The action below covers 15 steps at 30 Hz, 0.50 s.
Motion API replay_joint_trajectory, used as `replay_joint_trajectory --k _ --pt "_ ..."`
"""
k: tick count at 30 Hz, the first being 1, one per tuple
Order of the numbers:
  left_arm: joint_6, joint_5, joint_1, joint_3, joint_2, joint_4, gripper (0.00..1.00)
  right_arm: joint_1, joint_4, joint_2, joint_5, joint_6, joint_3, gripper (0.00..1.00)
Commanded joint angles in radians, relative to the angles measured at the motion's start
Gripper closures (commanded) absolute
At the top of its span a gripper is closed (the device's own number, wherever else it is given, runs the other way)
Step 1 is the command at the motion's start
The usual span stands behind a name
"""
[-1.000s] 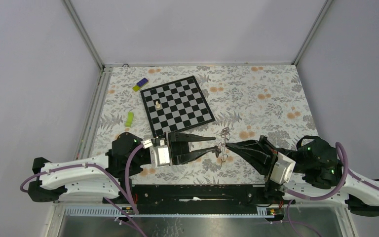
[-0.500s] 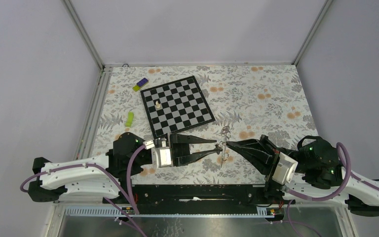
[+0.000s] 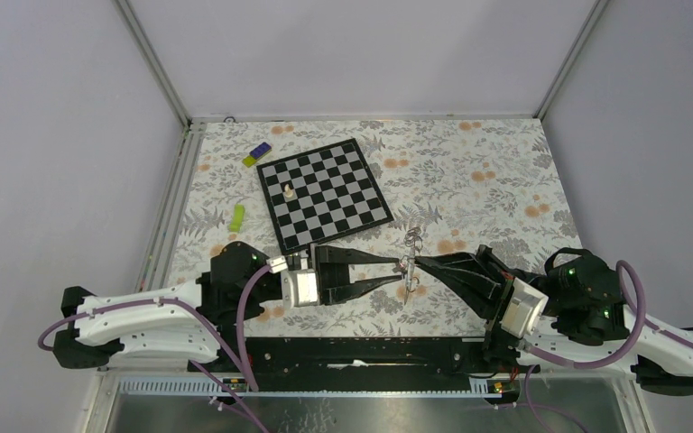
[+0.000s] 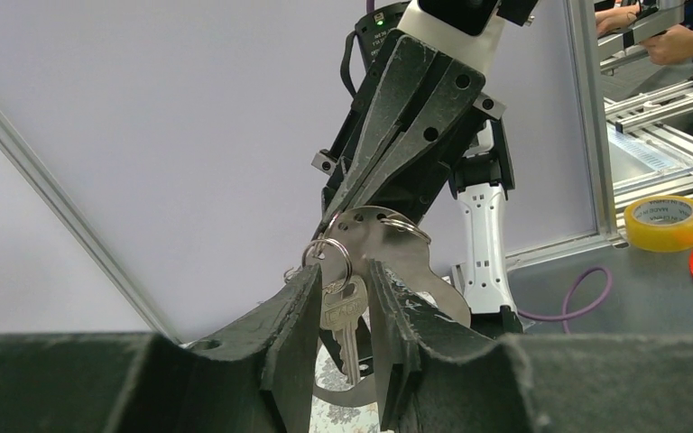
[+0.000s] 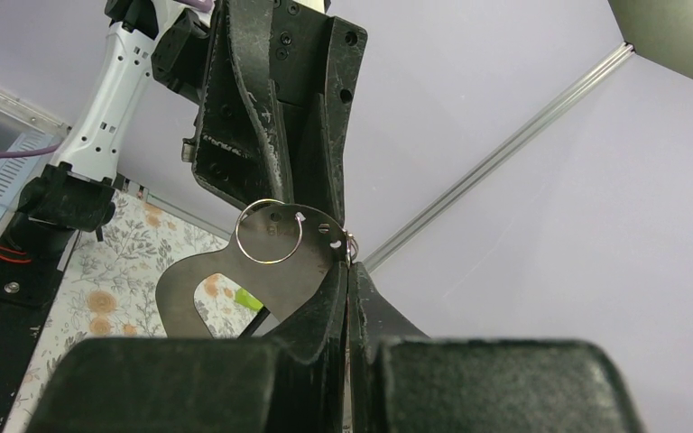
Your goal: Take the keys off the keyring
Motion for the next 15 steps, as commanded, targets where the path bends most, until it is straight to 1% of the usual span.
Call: replay_joint_trajectory --k 1,11,15 --pt "-0.013 0.028 -0.004 0.03 0.011 0.019 0.69 -0.004 0.081 0.001 0.004 -0.013 -0.004 1.0" --pt "-0.013 0.03 -0.004 0.034 0.014 0.019 0.7 -0.003 0.088 0.018 -0.001 -0.019 -0.009 1.0" --pt "-0.011 0.027 -0.004 0.033 0.015 0.016 0.75 -0.004 0.088 0.018 -0.004 -0.019 -0.007 1.0"
